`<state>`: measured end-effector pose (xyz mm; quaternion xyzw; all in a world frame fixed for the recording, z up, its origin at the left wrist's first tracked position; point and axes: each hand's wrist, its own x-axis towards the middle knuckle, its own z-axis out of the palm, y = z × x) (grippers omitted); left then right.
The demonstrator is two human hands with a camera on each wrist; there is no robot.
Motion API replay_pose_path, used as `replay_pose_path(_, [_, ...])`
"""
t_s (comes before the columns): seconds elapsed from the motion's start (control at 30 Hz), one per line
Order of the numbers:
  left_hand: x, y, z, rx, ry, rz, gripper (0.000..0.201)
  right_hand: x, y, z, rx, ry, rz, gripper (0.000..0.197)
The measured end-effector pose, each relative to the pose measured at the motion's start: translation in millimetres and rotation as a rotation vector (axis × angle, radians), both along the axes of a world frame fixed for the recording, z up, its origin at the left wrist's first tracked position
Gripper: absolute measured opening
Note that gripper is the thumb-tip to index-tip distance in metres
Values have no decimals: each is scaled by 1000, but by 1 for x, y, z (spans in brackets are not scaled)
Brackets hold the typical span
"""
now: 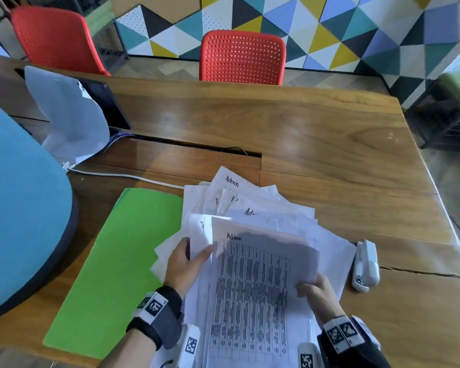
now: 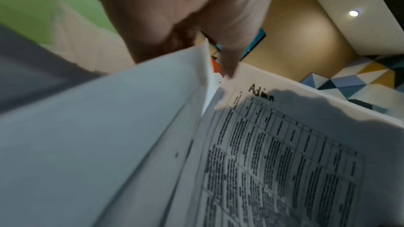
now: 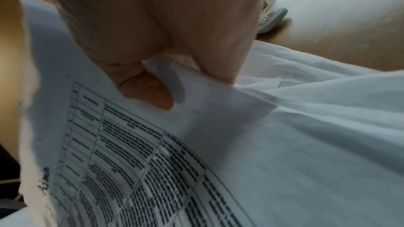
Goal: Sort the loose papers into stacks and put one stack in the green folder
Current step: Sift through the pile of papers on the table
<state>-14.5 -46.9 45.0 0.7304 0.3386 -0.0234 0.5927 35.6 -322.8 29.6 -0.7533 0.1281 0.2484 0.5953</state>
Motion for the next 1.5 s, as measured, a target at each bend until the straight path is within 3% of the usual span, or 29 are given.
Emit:
replay_pose_path(0.07, [-4, -5, 10, -224, 1, -101, 40, -3, 0, -4, 21, -13, -22, 18])
replay_pose_path(0.17, [-6, -5, 7, -346, 42, -251, 79, -7, -1, -6, 75, -1, -104, 20])
replay_pose_path(0.23, [-5, -5, 9, -441, 72, -394, 75, -7, -8, -10, 116, -3, -141, 32])
replay_pose_path(0.3, [-2, -8, 14, -546, 48, -558, 52, -5, -18, -15, 171, -9, -109, 52])
replay_pose_path(0.37, [-1, -16, 24, -641, 14, -616, 50, -4, -24, -14, 210, -7, -45, 63])
replay_pose_path(0.4, [1, -20, 30, -655, 6, -587, 63, -4, -29, -17, 218, 8, -62, 57])
replay_pose_path(0.47, [7, -23, 40, -602, 9, -364, 88, -6, -35, -22, 215, 41, -154, 52])
replay_pose_path(0.53, [20, -20, 31, -506, -7, -11, 76, -9, -35, -23, 249, 42, -207, 30])
replay_pose_path(0.6, [28, -11, 12, -212, 7, 109, 74, -13, -34, -16, 249, 29, -219, 16])
replay_pose_path(0.7, [31, -6, -13, 22, 71, 0, 44, -17, -28, -7, 275, 24, -83, 56])
replay_pose_path(0.73, [32, -6, -17, 42, 80, -15, 42, -16, -28, -10, 278, 22, -78, 58])
replay_pose_path(0.83, [38, -2, -21, 38, 65, -57, 33, -14, -26, -12, 228, 15, -186, 23])
replay_pose_path(0.9, [41, -2, -23, 62, 11, -176, 8, -11, -24, -11, 231, 27, -180, 30])
replay_pose_path(1.0, [38, -7, -15, -33, -63, -260, 9, -7, -24, -6, 281, 52, -155, 48])
replay_pose_path(1.07, [33, -8, -10, -190, -109, -275, 38, -6, -25, -2, 299, 72, -124, 52])
replay_pose_path(1.27, [27, -14, 0, -528, 57, -214, 70, -8, -24, 0, 235, 189, -190, 34])
replay_pose_path(1.37, [24, -12, -8, -477, 114, -235, 90, -10, -26, -10, 240, 213, -321, 19])
replay_pose_path(1.4, [21, -14, -4, -420, 119, -291, 87, -10, -27, -12, 273, 227, -369, 14])
replay_pose_path(1.5, [8, -20, -10, -418, 98, -394, 44, -10, -31, -18, 366, 248, -460, 25])
